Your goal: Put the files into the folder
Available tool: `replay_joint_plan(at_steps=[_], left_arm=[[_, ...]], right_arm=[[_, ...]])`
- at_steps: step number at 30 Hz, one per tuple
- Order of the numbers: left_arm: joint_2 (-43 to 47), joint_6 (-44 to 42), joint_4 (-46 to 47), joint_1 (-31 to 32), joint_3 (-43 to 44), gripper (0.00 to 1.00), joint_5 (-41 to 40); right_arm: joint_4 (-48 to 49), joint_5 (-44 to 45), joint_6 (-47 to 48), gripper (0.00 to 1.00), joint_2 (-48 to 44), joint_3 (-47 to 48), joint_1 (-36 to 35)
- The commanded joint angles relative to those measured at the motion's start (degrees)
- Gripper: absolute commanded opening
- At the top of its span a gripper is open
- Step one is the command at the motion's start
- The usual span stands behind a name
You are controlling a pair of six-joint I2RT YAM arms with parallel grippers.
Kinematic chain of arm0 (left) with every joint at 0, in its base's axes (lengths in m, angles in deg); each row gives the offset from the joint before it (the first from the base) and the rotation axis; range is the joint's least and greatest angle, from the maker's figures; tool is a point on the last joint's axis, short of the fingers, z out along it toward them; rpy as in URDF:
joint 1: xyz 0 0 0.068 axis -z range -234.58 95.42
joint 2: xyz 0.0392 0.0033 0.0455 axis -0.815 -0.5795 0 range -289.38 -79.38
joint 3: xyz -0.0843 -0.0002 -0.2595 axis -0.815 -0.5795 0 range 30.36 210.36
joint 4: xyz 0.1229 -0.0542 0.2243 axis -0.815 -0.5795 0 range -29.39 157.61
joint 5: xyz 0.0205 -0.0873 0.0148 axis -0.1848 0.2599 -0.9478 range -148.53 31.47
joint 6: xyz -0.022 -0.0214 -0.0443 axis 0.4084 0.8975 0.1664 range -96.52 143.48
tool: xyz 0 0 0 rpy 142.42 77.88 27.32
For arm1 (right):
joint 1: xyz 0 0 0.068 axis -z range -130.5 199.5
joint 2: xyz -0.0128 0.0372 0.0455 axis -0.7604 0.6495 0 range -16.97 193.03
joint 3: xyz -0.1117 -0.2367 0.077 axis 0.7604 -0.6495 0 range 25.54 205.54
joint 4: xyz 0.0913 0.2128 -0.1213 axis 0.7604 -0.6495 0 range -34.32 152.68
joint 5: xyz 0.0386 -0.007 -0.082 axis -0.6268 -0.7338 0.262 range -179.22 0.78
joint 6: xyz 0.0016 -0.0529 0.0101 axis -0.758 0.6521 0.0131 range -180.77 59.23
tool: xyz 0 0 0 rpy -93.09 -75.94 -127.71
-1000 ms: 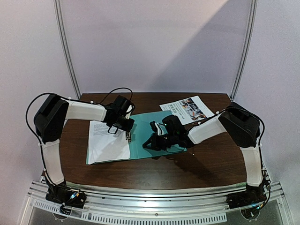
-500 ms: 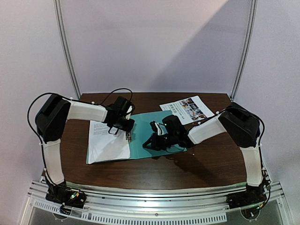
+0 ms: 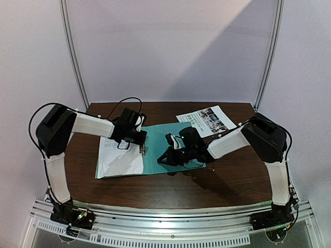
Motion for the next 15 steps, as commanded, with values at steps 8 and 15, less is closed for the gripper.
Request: replay_joint_plan(at_steps=[8, 15], left_arm=[[-2.3, -1.3, -0.3, -1.6, -6.9, 0.00, 12.9], [-2.1, -0.9, 2.3, -2.6, -7.8, 0.00, 16.2]], right_arm=[[-18.1, 4.0, 1.6, 0.00, 6.3, -7.5, 0.2], [-17.1, 3.5, 1.8, 0.00, 5.8, -8.2, 0.2]])
